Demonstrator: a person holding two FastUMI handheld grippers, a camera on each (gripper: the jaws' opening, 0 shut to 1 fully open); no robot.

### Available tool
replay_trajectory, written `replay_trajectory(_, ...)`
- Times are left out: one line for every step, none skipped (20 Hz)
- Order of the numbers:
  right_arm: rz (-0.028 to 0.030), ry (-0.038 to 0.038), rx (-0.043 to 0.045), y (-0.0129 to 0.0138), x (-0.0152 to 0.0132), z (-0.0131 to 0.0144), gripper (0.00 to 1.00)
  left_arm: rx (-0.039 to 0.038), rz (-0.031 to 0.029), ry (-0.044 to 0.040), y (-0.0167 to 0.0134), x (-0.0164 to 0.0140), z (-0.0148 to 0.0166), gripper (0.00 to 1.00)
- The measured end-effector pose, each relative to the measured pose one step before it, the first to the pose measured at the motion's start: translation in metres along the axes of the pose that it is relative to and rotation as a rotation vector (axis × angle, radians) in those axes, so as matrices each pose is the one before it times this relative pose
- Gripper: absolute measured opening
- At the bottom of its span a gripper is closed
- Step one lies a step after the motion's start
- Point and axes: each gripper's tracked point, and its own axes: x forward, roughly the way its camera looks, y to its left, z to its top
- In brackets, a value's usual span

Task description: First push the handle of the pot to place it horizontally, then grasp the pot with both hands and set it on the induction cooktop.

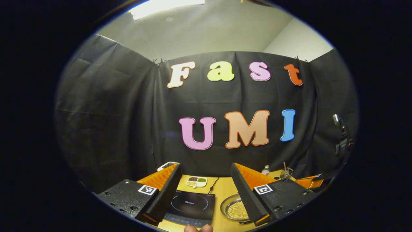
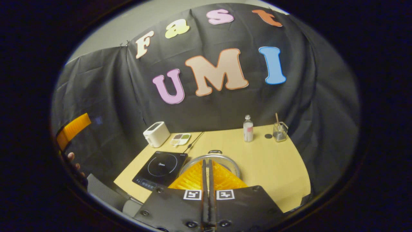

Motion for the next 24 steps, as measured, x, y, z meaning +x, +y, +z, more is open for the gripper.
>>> replay_trajectory(0.02439,0.01898,0.01551,0.00043,0.00531,-0.00537,0.00,0.00065,0.00722,0.02042,-0.00116,-0.00228,-0.00414,0.92)
replay_trajectory(0.00782,0.01936,0.01242,-0.00178,0.00703,-0.00524,0.00,0.00108,0.00826,-0.00838,0.00074,0.00130,0.00259,0.94)
replay_trajectory(0.00890,0.02356,0.00787,-0.00289,0.00654,-0.00839,0.00,0.00470,0.00870,-0.00057,0.00210,0.00284,0.00060,0.95)
replay_trajectory(0.00443,0.01491,0.01061,-0.00222,0.00536,-0.00559,0.00,0.00345,0.00599,0.00569,0.00215,0.00293,-0.00009,0.94)
replay_trajectory(0.00935,0.02042,0.00930,0.00143,0.00431,-0.00496,0.03,-0.00003,0.00157,-0.00029,0.00070,0.00282,-0.00108,0.95)
replay_trajectory(0.00496,0.02386,0.00478,0.00225,0.00405,-0.00870,0.03,-0.00458,-0.00138,-0.00699,0.00148,0.00373,0.00134,0.95)
replay_trajectory(0.00925,0.02496,0.00096,0.00499,0.00474,-0.00745,0.03,-0.00578,-0.00492,-0.00407,0.00209,0.00329,-0.00112,0.95)
replay_trajectory(0.00092,0.02126,0.00004,0.00389,0.00756,-0.00924,0.00,-0.00484,-0.00617,-0.00224,0.00299,0.00383,-0.00130,0.95)
replay_trajectory(-0.00183,0.02764,0.00879,0.00419,0.00818,-0.00799,0.03,-0.00356,-0.00523,0.00080,0.00423,0.00409,-0.00334,0.95)
replay_trajectory(-0.00648,0.02733,0.01807,0.00346,0.00710,-0.00865,0.00,0.00226,-0.01440,0.00007,0.00374,0.00295,-0.00195,0.95)
replay_trajectory(-0.00317,0.02293,0.03018,0.00530,0.00819,-0.00599,0.03,0.00619,-0.02243,-0.01066,0.00203,0.00413,0.00039,0.94)
replay_trajectory(-0.01258,0.01973,0.03279,0.00476,0.00824,-0.00832,0.03,0.00719,-0.02375,-0.00990,0.00344,0.00506,0.00064,0.95)
replay_trajectory(-0.01260,0.02950,0.02762,0.00467,0.00799,-0.01039,0.02,0.00093,-0.02241,-0.00568,0.00663,0.00422,-0.00177,0.94)
replay_trajectory(-0.01395,0.02909,0.01959,0.00623,0.00577,-0.01396,0.03,-0.00289,-0.01759,-0.00464,0.00673,0.00403,-0.00233,0.95)
replay_trajectory(-0.01583,0.03331,0.00323,0.00625,0.00708,-0.01277,0.03,-0.00572,-0.01444,-0.00469,0.00969,0.00460,-0.00277,0.95)
replay_trajectory(-0.02952,0.02686,-0.01041,0.00141,0.00832,-0.01225,0.00,-0.00709,-0.01416,-0.00224,0.00870,0.00380,-0.00245,0.95)
replay_trajectory(-0.02454,0.02352,-0.01226,0.00293,0.00906,-0.01072,0.00,-0.01039,-0.01578,-0.00281,0.00836,0.00377,-0.00423,0.94)
replay_trajectory(-0.02415,0.01793,-0.00815,0.00308,0.00736,-0.00820,0.00,-0.01236,-0.01810,-0.00533,0.00753,0.00238,-0.00365,0.95)
replay_trajectory(-0.01655,0.01651,0.00012,0.00404,0.00724,-0.00616,0.00,-0.01296,-0.01767,-0.00218,0.00607,0.00168,-0.00552,0.94)
replay_trajectory(-0.01263,0.01760,0.00535,0.00466,0.00778,-0.00735,0.00,-0.00791,-0.01416,0.00496,0.00647,0.00198,-0.00640,0.92)
replay_trajectory(-0.02049,0.01629,0.01509,0.00149,0.00776,-0.00596,0.03,-0.00420,-0.00633,0.01322,0.00832,0.00182,-0.00652,0.94)
replay_trajectory(-0.00881,0.01766,0.02235,0.00377,0.00628,-0.00670,0.03,-0.00032,-0.00077,0.01763,0.00762,-0.00041,-0.00531,0.92)
replay_trajectory(0.00004,0.01153,0.01526,0.00460,0.00589,-0.00413,0.02,0.00033,-0.00081,-0.00595,0.00686,-0.00139,0.00170,0.94)
replay_trajectory(-0.00886,0.01474,-0.00086,0.00060,0.00657,-0.00436,0.02,0.00327,0.00697,-0.00834,0.00713,0.00066,0.00197,0.92)
